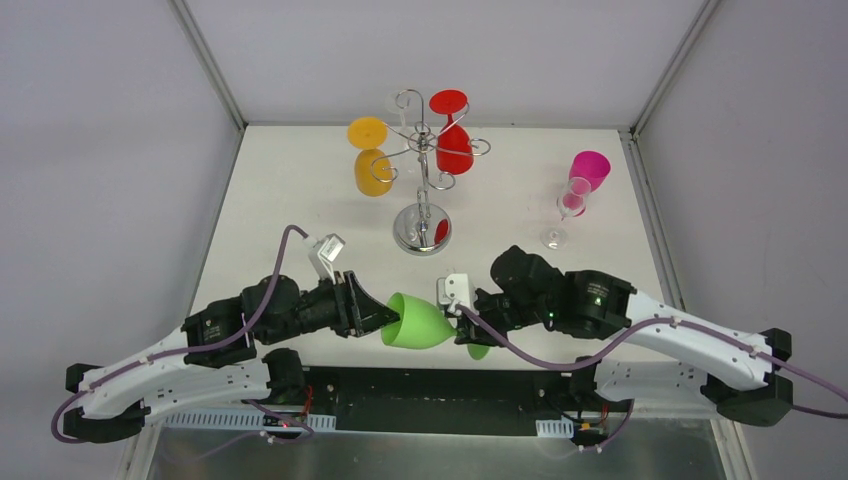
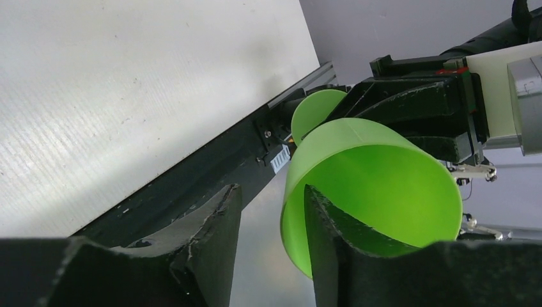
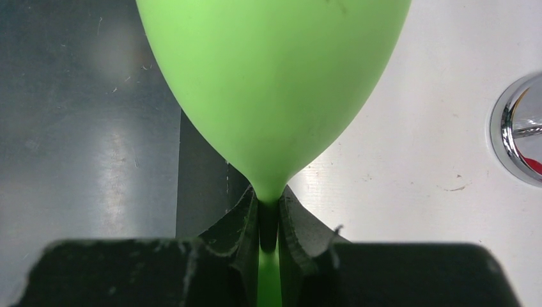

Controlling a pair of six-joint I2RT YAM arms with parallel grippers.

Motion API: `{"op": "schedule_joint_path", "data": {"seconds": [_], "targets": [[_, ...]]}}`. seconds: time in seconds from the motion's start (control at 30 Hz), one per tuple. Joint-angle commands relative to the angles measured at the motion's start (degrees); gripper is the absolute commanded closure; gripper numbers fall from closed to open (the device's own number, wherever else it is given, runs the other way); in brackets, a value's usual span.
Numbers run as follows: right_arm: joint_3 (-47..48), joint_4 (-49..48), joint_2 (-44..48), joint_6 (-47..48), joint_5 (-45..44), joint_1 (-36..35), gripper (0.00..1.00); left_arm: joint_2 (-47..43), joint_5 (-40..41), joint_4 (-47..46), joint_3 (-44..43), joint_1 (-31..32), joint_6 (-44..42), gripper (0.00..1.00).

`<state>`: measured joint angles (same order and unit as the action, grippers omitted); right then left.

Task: Take the wine glass off the wine glass rack
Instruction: Place the wine glass at the center of the board.

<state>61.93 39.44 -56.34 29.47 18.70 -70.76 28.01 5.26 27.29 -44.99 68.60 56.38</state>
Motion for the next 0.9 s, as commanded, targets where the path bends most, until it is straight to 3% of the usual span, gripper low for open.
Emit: {"op": "schedule_joint_path", "data": {"seconds": [0.0, 0.13, 0.47, 0.6, 0.73, 0.87], "targets": [[3.6, 0.6, -1.1, 1.0, -1.3, -0.8, 1.00, 0.7, -1.2, -0.1, -2.0, 0.1, -0.7, 0.62], [4.1, 0.8, -1.8, 0.8, -1.4, -1.0, 1.00, 0.2, -1.2, -0.1, -1.9, 0.1, -0.7, 0.76], [3.4, -0.4, -3.5, -0.1, -1.1, -1.2, 1.00, 0.1, -2.0, -0.1, -2.4, 0.1, -0.9, 0.99], [3.0, -1.1, -3.6, -0.7, -1.5, -1.2, 0.98, -0.1, -2.1, -0.1, -2.5, 0.1, -1.2, 1.00], [2.8, -1.3, -3.1, -1.1, -2.1, -1.2, 0.72, -0.5, -1.7, 0.1, -2.3, 0.1, -1.3, 1.00], [1.5, -1.5, -1.3, -0.9, -4.1, -1.2, 0.59, -0.7, -0.8, 1.1, -2.4, 0.1, -1.3, 1.00]]}}
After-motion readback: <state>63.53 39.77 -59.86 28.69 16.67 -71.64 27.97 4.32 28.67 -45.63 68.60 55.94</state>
